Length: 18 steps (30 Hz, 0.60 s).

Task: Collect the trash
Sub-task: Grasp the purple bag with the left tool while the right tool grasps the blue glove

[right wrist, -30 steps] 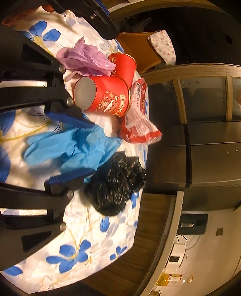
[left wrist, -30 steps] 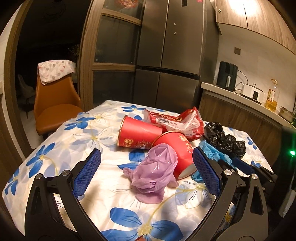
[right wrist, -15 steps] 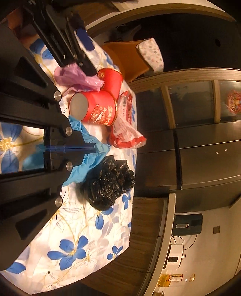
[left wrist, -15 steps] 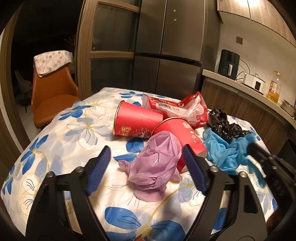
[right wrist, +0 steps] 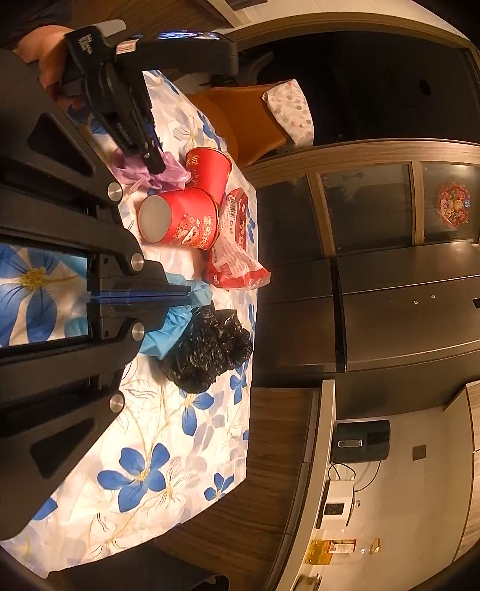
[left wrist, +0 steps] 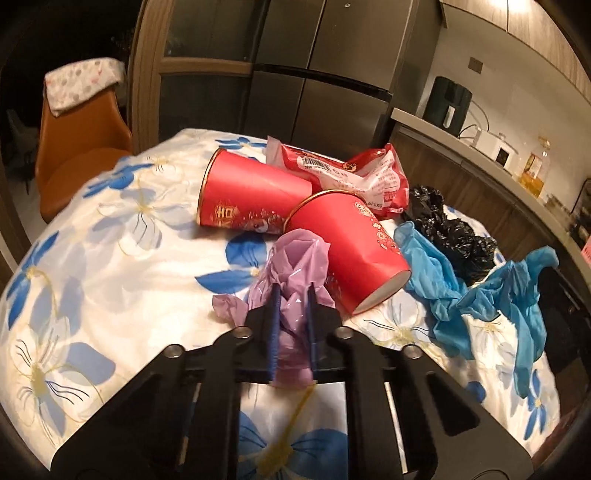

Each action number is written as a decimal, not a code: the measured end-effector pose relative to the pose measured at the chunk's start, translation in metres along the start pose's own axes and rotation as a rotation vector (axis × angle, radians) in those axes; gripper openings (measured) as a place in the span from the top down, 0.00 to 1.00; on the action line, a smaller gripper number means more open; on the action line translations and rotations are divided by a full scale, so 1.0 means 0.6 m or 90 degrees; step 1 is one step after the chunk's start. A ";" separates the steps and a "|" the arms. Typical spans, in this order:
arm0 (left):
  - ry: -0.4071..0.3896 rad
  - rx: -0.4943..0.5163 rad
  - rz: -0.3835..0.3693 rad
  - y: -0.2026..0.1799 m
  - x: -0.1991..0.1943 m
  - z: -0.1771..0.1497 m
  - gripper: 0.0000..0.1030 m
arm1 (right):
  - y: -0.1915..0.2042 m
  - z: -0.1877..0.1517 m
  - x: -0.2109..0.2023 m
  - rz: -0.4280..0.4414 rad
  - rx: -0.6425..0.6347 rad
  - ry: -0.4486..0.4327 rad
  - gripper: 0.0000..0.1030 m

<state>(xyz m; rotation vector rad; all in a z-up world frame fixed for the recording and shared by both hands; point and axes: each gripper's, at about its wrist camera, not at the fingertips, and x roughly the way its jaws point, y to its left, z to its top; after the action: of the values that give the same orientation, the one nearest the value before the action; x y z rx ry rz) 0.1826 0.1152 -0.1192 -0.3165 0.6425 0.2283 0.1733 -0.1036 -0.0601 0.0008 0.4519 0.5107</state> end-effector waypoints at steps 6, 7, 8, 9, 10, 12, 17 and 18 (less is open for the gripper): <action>-0.046 -0.007 -0.019 -0.003 -0.049 -0.005 0.96 | -0.008 0.000 -0.023 0.001 -0.001 -0.008 0.99; -0.053 -0.004 -0.024 -0.006 -0.060 -0.005 0.96 | -0.009 0.001 -0.029 0.001 -0.002 -0.010 0.99; -0.061 0.001 -0.029 -0.011 -0.071 -0.004 0.96 | -0.011 0.002 -0.034 0.001 -0.003 -0.014 0.99; -0.069 0.007 -0.039 -0.019 -0.082 -0.003 0.96 | -0.013 0.002 -0.039 0.001 -0.003 -0.016 0.99; -0.073 0.012 -0.048 -0.026 -0.091 -0.003 0.96 | -0.015 0.002 -0.046 0.001 -0.003 -0.019 0.99; -0.083 0.028 -0.065 -0.046 -0.107 -0.002 0.96 | -0.020 0.002 -0.058 -0.001 -0.003 -0.024 0.99; -0.093 0.058 -0.100 -0.094 -0.125 0.000 0.96 | -0.039 0.002 -0.085 -0.006 0.005 -0.033 0.99; -0.093 0.064 -0.107 -0.105 -0.127 -0.002 0.96 | -0.043 0.001 -0.089 -0.008 0.006 -0.034 0.99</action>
<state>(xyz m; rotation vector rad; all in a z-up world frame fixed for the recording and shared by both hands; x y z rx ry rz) 0.1414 0.0481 -0.0594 -0.2534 0.4778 0.0571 0.1444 -0.1516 -0.0401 0.0204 0.4014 0.4955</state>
